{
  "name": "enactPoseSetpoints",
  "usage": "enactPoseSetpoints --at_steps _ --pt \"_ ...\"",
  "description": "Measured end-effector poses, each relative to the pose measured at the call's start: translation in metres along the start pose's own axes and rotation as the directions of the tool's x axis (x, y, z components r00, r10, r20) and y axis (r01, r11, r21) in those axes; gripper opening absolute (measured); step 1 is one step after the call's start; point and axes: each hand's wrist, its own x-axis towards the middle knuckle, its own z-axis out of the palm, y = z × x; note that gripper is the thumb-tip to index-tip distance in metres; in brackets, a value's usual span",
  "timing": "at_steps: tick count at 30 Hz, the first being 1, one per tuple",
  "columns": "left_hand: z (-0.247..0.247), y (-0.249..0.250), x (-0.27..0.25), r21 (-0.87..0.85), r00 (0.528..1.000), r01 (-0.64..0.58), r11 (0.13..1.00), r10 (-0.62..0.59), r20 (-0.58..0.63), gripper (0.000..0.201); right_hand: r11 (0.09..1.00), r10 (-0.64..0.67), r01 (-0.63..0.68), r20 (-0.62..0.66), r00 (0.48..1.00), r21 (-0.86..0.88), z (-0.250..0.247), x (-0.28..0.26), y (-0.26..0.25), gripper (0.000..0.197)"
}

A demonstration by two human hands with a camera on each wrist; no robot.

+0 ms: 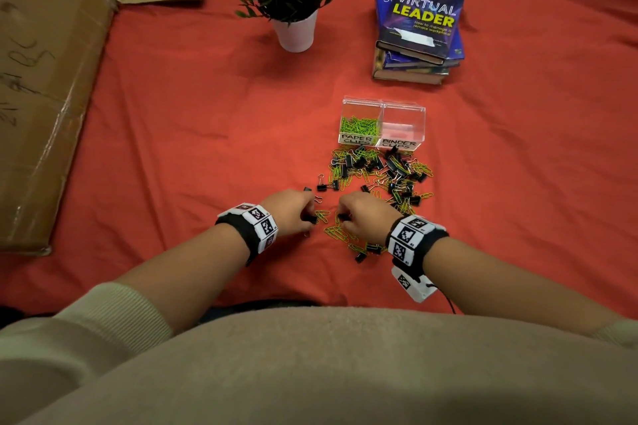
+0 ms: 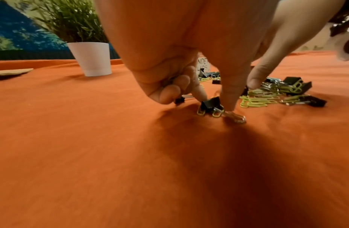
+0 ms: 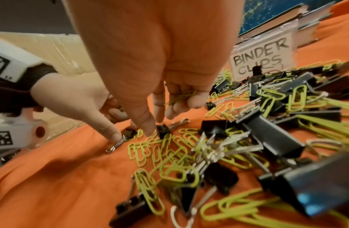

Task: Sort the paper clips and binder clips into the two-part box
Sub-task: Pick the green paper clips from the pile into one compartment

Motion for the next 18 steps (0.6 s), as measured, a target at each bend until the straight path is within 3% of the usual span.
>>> enactPoseSetpoints --at_steps 7,10,15,18 --pt "0.000 0.002 0.005 0.006 1.000 -0.020 1.000 0.020 0.012 0.018 0.987 0.154 -0.147 -0.112 0.982 0.065 -0.009 0.002 0.015 0.018" --pt "-0.001 0.002 0.007 0.002 1.000 -0.011 1.000 0.011 0.007 0.017 0.992 0.114 -0.109 -0.106 0.988 0.059 -0.011 -0.001 0.012 0.017" --pt "-0.005 0.003 0.010 -0.010 0.999 -0.006 1.000 0.006 -0.036 0.013 0.997 0.046 -0.049 -0.037 0.998 -0.061 0.006 -0.005 -0.005 0.045" --pt "-0.011 0.005 0.011 -0.117 0.991 0.033 0.993 -0.047 -0.123 0.013 0.993 0.018 -0.024 -0.047 0.999 -0.119 0.013 -0.004 -0.010 0.059"
